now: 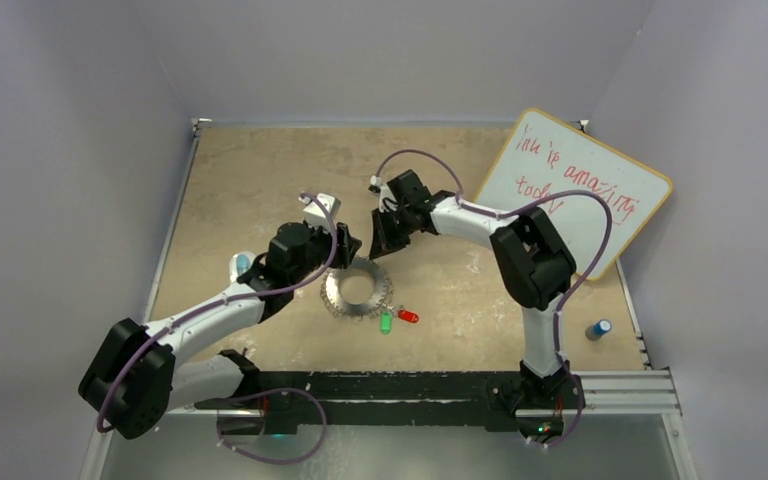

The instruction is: Put the keys on the keyring

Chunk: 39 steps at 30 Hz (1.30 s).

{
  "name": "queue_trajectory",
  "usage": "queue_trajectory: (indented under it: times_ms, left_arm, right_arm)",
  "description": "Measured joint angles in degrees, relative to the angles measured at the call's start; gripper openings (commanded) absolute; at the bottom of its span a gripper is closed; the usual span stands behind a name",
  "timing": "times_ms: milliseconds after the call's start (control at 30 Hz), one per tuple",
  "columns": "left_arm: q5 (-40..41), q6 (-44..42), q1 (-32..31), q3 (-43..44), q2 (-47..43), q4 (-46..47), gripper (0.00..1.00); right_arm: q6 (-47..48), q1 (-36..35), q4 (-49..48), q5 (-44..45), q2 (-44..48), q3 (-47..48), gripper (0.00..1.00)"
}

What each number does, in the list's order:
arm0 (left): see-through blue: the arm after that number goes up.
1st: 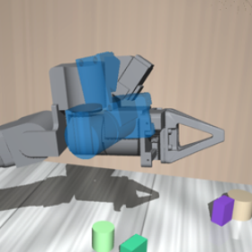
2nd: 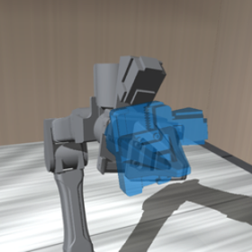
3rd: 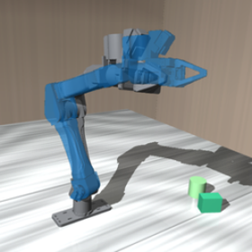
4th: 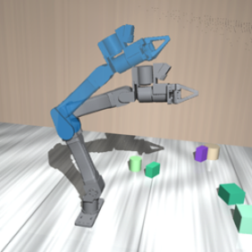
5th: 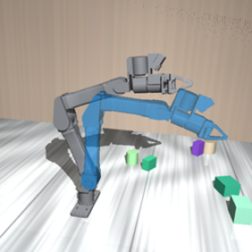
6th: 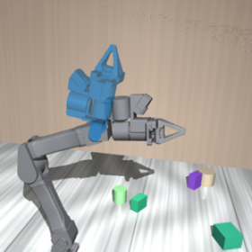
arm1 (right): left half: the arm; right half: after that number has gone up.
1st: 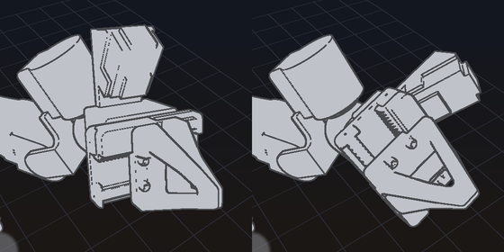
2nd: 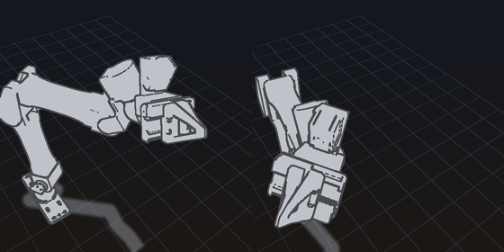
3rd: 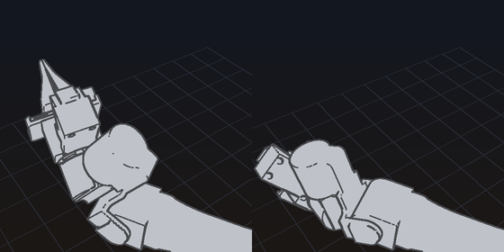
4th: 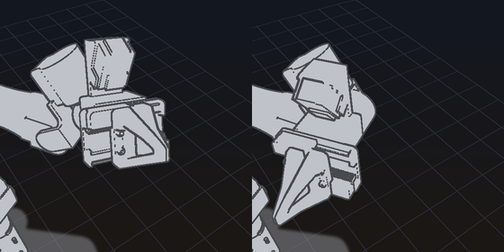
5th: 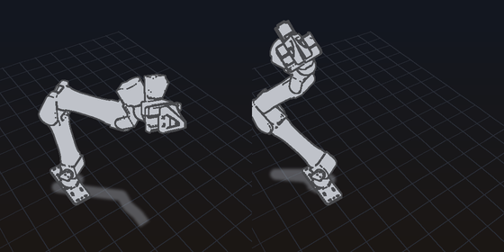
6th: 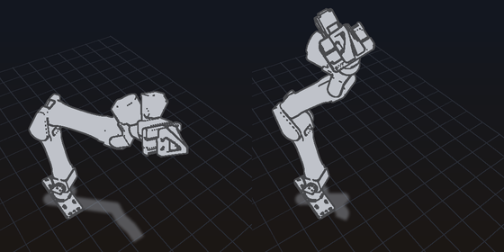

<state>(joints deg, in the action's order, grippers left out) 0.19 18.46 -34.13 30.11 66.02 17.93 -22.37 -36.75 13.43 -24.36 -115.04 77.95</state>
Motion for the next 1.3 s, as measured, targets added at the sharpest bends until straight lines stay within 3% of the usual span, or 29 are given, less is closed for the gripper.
queue_trajectory:
  times_ms: [100, 367, 833, 1000, 1300]
  left_arm:
    - [0.00, 0.00, 0.00, 0.00, 0.00, -0.02, 0.47]
    - [0.00, 0.00, 0.00, 0.00, 0.00, -0.02, 0.47]
    - [0.00, 0.00, 0.00, 0.00, -0.15, -0.13, 0.47]
    - [0.00, 0.00, 0.00, 0.00, -0.31, -0.17, 0.47]
    - [0.00, -0.02, 0.00, 0.00, -0.31, -0.17, 0.47]
  right_arm:
    - [0.52, 0.00, -0.66, -2.03, -0.15, 2.29, 0.03]
    - [0.81, 0.00, -2.16, -4.22, -3.91, 3.87, 0.21]
    - [-0.15, 0.07, -4.37, -4.72, -4.24, 0.85, 0.35]
    - [1.09, -0.02, -4.50, -1.92, -2.80, -0.17, 0.33]
    - [3.43, -0.39, -3.76, 0.83, -2.12, -0.83, 0.13]
